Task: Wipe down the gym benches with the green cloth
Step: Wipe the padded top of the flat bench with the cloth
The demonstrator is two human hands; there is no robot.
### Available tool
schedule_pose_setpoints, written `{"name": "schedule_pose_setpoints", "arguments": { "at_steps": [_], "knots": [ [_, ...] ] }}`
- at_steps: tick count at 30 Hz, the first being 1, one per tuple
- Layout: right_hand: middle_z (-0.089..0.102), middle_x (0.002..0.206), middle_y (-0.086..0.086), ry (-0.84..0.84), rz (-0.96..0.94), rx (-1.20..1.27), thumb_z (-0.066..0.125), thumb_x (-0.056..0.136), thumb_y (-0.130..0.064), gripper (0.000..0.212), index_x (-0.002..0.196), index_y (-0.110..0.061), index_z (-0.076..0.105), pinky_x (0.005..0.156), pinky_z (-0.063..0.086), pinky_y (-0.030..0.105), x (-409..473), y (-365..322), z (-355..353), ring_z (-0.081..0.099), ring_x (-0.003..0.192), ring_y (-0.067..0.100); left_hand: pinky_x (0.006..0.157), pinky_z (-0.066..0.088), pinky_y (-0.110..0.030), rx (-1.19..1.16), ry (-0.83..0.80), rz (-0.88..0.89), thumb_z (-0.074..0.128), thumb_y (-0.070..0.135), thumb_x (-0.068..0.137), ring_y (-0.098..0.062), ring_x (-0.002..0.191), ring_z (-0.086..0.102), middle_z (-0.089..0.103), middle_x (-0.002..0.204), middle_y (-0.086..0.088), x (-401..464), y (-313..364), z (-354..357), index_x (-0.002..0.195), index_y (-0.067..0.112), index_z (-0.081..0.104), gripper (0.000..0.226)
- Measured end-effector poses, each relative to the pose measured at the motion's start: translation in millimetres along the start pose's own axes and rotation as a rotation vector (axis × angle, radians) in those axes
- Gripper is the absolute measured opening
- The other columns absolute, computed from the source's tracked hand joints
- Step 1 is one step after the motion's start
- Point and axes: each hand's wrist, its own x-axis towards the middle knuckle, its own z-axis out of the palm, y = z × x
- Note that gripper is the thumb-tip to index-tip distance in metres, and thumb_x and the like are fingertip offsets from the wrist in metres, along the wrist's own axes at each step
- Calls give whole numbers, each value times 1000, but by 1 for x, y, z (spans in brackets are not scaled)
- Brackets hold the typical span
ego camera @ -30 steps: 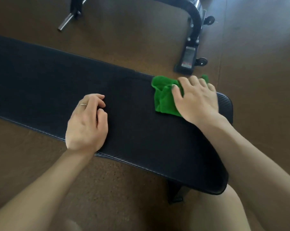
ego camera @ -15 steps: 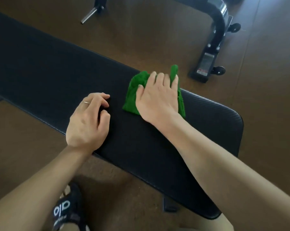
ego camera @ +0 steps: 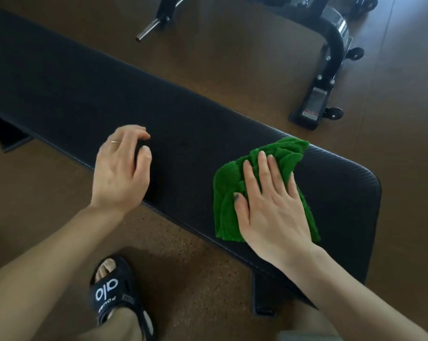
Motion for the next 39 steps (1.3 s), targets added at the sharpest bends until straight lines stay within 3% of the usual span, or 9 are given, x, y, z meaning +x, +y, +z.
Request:
{"name": "schedule_pose_setpoints", "arguments": {
  "at_steps": [2, 9, 11, 16, 21, 26, 32, 34, 39],
  "knots": [
    [-2, 173, 11, 14, -12, 0, 7, 104, -53, 70, 166, -19, 7, 129, 4, 51, 27, -5, -4, -6, 160, 25, 109, 40, -46, 86, -92, 16, 36, 27, 100, -28, 126, 55, 59, 136, -7, -5, -16, 6, 121, 9, 60, 36],
    [19, 170, 13, 58, 101, 12, 19, 106, -48, 65, 165, -21, 15, 127, 5, 53, 155, -33, -14, 14, 157, 29, 106, 40, -45, 109, -22, 34, 44, 18, 85, -27, 124, 55, 59, 136, -2, -9, -22, 15, 116, 11, 61, 36],
    [18, 170, 13, 57, 130, -1, 17, 106, -47, 66, 165, -18, 14, 128, 3, 53, 158, -41, -12, 11, 158, 29, 107, 41, -45, 102, -26, 47, 44, 17, 85, -28, 124, 55, 59, 135, -3, -10, -24, 16, 116, 11, 61, 36],
    [-1, 173, 11, 23, -7, 54, 16, 106, -49, 66, 166, -21, 9, 128, -3, 53, 102, -82, -6, -5, 160, 26, 102, 43, -43, 85, -31, 48, 43, 19, 83, -26, 122, 55, 59, 134, -1, -9, -27, 15, 115, 13, 60, 37],
    [10, 173, 10, 76, -288, 46, 29, 107, -48, 63, 164, -23, 21, 128, 6, 54, 26, -114, 15, 3, 160, 27, 89, 47, -40, 25, -28, 21, 39, 18, 86, -18, 118, 55, 58, 133, 5, -7, -26, 13, 117, 16, 60, 38],
    [14, 172, 10, 86, -454, -120, 61, 100, -33, 77, 164, -30, 18, 126, 19, 57, -11, -76, 26, 10, 159, 30, 89, 46, -41, 32, -42, 45, 38, 15, 88, -19, 120, 54, 57, 135, 4, -9, -28, 11, 121, 16, 58, 38],
    [19, 170, 14, 60, -468, -325, 74, 91, -26, 89, 164, -28, 23, 121, 30, 54, -83, 5, 19, 22, 156, 32, 88, 47, -39, 49, -6, 52, 37, 16, 86, -21, 117, 56, 60, 132, 2, -9, -27, 14, 119, 14, 60, 40],
    [23, 169, 15, 72, -498, -306, 72, 91, -27, 85, 163, -28, 27, 120, 30, 53, -78, 8, 15, 25, 155, 32, 87, 49, -41, 63, 22, 71, 38, 16, 84, -24, 113, 58, 62, 129, -1, -10, -27, 17, 116, 11, 61, 40],
    [9, 173, 12, 24, -606, -219, 44, 102, -43, 72, 165, -27, 13, 128, 13, 54, -3, -50, 12, 6, 160, 30, 88, 50, -42, 56, 41, 88, 38, 16, 84, -26, 112, 60, 63, 127, -4, -11, -27, 18, 115, 9, 62, 39]
  ]
}}
